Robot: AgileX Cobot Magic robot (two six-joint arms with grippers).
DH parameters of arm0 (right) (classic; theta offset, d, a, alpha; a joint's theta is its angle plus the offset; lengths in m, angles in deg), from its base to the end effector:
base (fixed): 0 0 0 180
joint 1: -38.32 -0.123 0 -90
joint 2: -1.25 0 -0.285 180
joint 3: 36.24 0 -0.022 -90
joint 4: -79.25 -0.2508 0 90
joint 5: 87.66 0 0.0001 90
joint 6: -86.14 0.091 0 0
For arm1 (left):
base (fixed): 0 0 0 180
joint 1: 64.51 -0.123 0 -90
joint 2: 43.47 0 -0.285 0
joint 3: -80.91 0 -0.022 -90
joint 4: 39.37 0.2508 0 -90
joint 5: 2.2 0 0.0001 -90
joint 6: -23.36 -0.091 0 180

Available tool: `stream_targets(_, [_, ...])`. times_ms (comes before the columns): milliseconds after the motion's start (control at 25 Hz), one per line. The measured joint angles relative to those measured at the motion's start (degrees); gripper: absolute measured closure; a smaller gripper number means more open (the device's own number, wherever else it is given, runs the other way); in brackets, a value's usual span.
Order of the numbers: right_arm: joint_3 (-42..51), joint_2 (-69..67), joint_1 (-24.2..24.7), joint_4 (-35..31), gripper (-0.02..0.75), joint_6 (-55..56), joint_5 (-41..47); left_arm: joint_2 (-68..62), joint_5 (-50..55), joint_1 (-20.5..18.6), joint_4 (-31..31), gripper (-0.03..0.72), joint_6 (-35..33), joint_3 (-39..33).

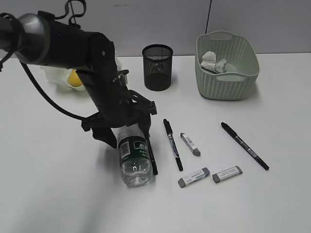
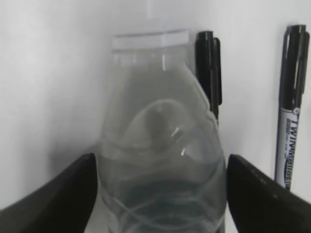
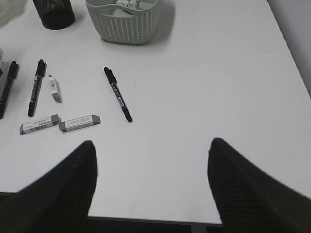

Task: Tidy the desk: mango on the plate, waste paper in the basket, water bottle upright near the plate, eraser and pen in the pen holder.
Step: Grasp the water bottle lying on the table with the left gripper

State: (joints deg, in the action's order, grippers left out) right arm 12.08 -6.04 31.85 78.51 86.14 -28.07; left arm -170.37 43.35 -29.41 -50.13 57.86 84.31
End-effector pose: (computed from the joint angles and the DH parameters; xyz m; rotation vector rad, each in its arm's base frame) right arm -0.0059 0.0003 0.2801 -0.1141 2.0084 0.0874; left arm 0.3286 -0.2458 0.1424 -0.1652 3.0442 -0.3503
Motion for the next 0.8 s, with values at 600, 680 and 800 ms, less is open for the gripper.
stream_targets(600, [0.0, 0.0, 0.0, 0.0, 0.176, 0.0, 0.0, 0.0, -0.4, 0.0, 4.7, 0.226, 0.0, 0.0])
stream_targets(680, [0.0, 0.0, 0.0, 0.0, 0.176, 0.0, 0.0, 0.0, -0.3, 0.0, 4.7, 0.226, 0.0, 0.0])
stream_targets(800, [0.0, 0.0, 0.0, 0.0, 0.176, 0.0, 0.0, 0.0, 0.7, 0.0, 5.1, 0.226, 0.0, 0.1])
